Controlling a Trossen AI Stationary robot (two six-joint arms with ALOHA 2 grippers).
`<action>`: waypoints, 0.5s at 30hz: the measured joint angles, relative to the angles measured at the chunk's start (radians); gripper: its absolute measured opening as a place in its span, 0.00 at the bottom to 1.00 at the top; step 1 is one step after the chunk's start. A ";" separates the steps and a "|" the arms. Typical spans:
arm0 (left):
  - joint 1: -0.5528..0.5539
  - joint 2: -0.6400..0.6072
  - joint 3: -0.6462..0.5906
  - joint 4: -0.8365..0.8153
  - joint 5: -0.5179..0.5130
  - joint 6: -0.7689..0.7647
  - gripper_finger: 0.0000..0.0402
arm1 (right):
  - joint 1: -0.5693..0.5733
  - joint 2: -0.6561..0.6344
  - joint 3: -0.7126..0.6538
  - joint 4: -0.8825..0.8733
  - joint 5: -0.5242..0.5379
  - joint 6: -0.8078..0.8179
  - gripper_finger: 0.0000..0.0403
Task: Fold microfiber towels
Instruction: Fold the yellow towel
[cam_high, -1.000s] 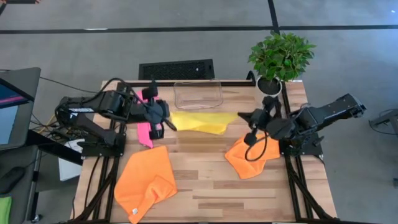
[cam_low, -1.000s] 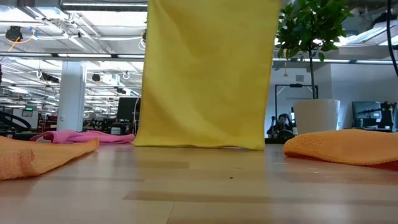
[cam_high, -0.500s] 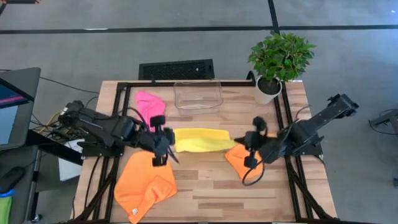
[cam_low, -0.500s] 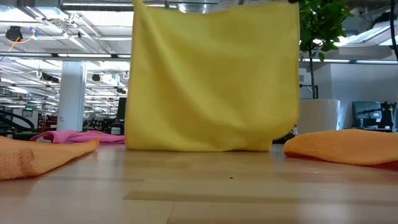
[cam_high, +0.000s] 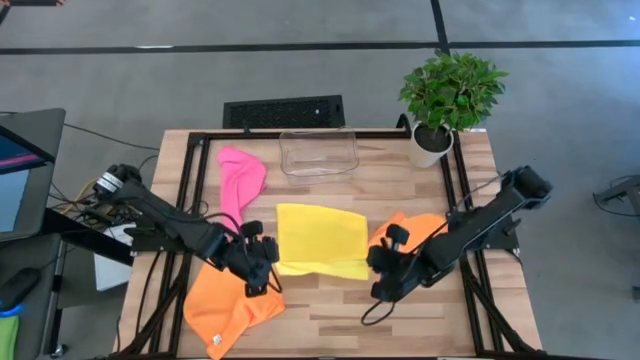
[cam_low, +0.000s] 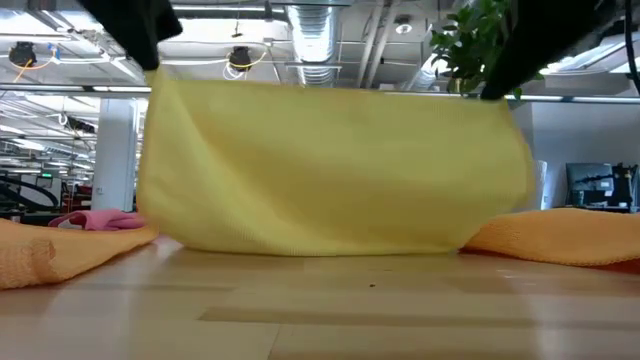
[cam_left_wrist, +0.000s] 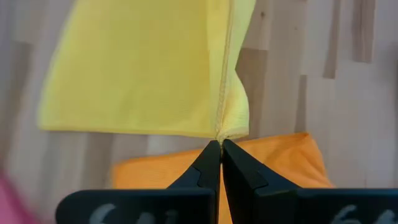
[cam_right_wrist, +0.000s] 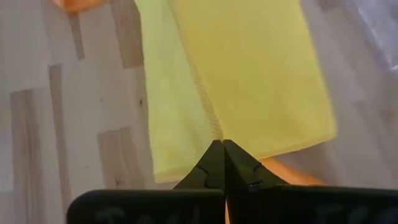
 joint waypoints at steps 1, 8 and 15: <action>-0.006 0.000 -0.021 0.019 0.002 -0.013 0.00 | -0.003 0.021 0.000 0.016 -0.011 0.011 0.02; -0.019 0.000 -0.135 0.126 0.025 -0.091 0.00 | -0.024 0.120 0.000 0.117 -0.057 0.046 0.02; -0.005 0.002 -0.189 0.127 -0.056 -0.138 0.00 | -0.066 0.127 -0.001 0.071 0.008 0.087 0.02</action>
